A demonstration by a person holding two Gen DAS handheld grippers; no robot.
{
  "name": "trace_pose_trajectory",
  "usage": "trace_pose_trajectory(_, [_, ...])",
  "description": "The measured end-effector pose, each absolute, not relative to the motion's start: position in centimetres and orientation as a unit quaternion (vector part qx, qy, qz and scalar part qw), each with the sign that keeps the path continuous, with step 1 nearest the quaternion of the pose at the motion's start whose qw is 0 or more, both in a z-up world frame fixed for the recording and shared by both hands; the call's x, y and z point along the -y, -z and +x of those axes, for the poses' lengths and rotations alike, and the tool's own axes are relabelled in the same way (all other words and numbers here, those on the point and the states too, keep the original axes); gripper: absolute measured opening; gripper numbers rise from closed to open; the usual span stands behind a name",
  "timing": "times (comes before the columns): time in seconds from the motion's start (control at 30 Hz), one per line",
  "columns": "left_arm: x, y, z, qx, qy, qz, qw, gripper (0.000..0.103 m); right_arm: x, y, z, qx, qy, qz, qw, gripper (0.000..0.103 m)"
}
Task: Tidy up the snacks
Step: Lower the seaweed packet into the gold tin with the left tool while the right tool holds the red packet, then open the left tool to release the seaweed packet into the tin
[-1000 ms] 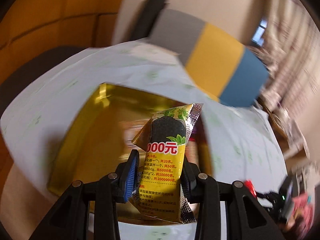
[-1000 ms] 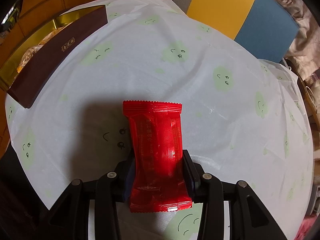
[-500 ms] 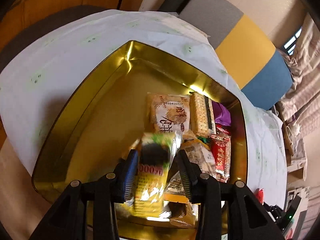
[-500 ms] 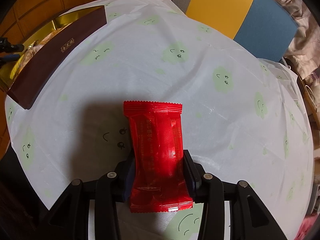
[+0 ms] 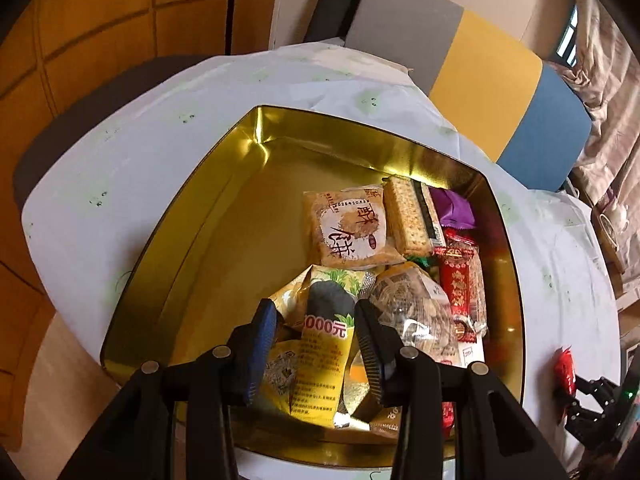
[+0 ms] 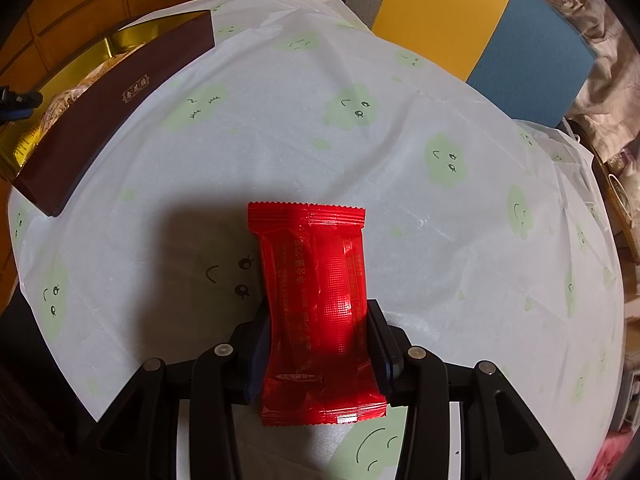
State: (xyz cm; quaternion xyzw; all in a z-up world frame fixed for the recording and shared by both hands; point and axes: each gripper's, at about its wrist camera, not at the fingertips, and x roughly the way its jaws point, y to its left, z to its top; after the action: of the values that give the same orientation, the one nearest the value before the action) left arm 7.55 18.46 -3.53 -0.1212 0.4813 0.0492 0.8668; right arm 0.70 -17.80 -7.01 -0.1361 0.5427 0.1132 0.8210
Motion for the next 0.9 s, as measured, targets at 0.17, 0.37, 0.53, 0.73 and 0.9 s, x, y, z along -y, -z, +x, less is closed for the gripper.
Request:
trace_pose_trajectory(0.17, [-17.6, 2.6, 6.8, -0.464, -0.045, -0.097, 0.880, 0.041, 17.5, 7.0, 0.6, -0.541, -0.108, -0.142, 0.822, 0.045])
trace_pose_trajectory(0.37, [-16.5, 1.6, 6.2, -0.450, -0.032, -0.077, 0.889, 0.042, 17.3, 7.1, 0.5, -0.539, -0.107, -0.148, 0.823, 0.042])
trace_pose_trajectory(0.53, [-15.9, 0.7, 5.4, -0.430, -0.029, -0.062, 0.900, 0.042, 17.5, 7.1, 0.5, -0.541, -0.104, -0.142, 0.823, 0.042])
trace_pose_trajectory(0.73, [-15.6, 0.4, 4.9, -0.426, -0.020, -0.059, 0.903, 0.042, 18.0, 7.1, 0.9, -0.545, -0.104, -0.128, 0.822, 0.042])
trace_pose_trajectory(0.9, [-15.5, 0.7, 4.7, -0.429, -0.016, -0.059, 0.901, 0.042, 18.1, 7.1, 1.1, -0.544, -0.099, -0.130, 0.823, 0.042])
